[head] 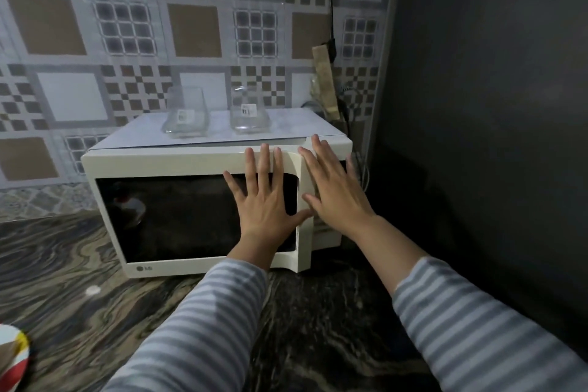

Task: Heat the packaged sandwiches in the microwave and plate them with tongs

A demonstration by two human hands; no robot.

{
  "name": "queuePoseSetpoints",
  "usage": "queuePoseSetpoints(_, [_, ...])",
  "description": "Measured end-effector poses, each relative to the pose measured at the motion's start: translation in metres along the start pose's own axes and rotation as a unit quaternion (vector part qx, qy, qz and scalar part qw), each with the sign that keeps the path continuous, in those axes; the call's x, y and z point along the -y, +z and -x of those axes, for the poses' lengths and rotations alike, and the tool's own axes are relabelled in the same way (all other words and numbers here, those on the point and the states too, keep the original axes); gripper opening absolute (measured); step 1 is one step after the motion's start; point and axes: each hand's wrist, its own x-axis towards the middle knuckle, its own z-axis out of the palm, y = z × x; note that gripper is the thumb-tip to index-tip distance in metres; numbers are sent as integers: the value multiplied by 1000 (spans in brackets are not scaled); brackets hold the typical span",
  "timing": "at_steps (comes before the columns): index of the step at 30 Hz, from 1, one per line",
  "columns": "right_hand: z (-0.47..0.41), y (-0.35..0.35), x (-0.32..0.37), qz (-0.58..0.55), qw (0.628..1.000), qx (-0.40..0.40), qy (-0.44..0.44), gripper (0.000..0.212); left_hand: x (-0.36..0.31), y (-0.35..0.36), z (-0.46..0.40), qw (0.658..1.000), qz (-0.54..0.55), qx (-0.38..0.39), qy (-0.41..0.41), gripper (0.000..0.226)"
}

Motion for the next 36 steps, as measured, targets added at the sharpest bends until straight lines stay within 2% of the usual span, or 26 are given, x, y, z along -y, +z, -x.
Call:
queuePoseSetpoints(4, [-16, 8, -10, 20, 1000, 3, -8, 83, 0, 8, -12, 1000, -13, 6, -9, 131])
queuePoseSetpoints(10, [-28, 12, -26, 62, 997, 25, -26, 92, -1, 11, -17, 999, -22, 25, -21, 133])
queuePoseSetpoints(26, [-38, 30, -31, 53, 998, 0, -21, 90, -15, 12, -26, 993, -62, 69, -70, 131])
queuePoseSetpoints(32, [-40, 40, -35, 62, 997, -29, -25, 91, -20, 17, -29, 989, -73, 78, -99, 134])
queuePoseSetpoints(36, [-38, 32, -35, 36, 999, -19, -37, 86, -21, 6, -27, 986, -85, 101, -104, 138])
